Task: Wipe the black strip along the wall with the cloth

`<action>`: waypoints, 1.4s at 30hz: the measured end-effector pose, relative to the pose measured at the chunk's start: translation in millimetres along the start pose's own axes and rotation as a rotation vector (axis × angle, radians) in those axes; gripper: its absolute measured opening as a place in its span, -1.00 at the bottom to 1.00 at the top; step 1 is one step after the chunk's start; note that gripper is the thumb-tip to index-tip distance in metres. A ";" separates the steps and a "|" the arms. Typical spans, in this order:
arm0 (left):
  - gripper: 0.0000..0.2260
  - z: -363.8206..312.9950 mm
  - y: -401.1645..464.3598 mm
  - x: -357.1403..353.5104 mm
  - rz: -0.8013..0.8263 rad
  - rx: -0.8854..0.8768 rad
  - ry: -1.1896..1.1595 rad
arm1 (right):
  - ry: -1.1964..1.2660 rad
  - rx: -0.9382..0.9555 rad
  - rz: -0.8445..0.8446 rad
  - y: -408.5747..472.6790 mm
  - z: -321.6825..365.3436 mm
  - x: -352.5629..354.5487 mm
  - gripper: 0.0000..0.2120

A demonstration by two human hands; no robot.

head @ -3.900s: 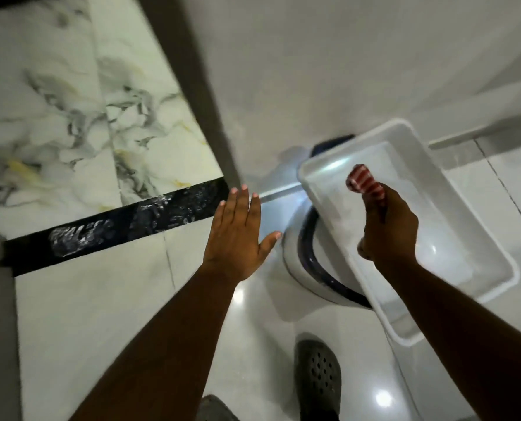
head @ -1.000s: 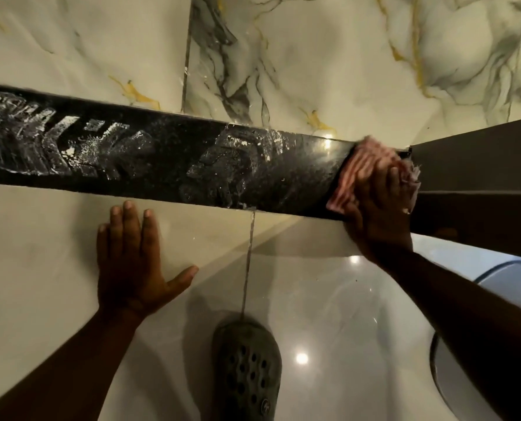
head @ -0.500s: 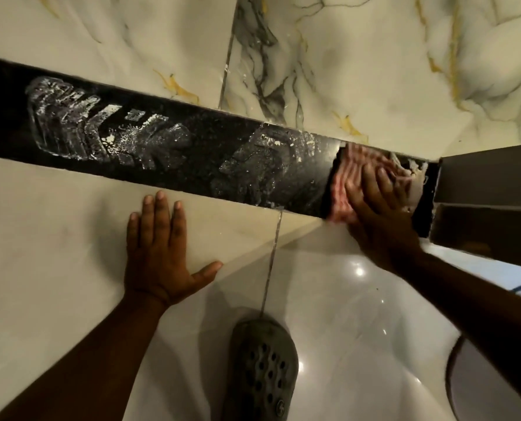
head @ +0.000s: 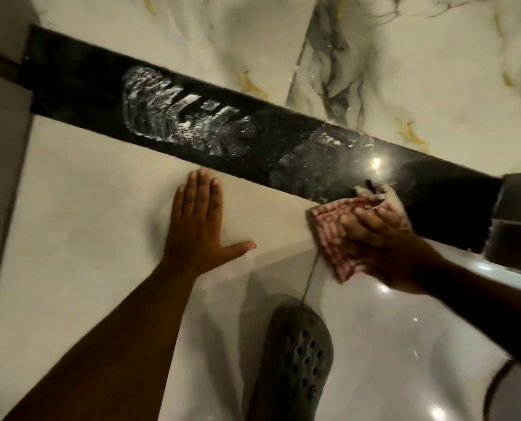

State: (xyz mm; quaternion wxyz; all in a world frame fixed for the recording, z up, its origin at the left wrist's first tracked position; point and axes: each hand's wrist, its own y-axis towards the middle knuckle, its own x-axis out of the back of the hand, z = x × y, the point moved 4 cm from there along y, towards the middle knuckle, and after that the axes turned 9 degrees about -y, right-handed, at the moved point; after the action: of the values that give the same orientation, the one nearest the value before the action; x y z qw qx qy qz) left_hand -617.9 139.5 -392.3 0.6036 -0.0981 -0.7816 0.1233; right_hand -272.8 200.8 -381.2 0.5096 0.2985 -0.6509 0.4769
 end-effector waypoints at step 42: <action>0.12 66.7 -36.8 -2.5 -0.172 0.342 -0.019 | 0.284 -1.044 0.085 72.0 -86.4 12.2 -0.33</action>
State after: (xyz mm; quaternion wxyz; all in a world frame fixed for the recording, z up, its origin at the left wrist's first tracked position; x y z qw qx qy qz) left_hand -682.0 98.8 -399.2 0.6122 0.0742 -0.7606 0.2031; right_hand -306.8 308.3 -390.3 0.6535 -0.0883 -0.7375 0.1458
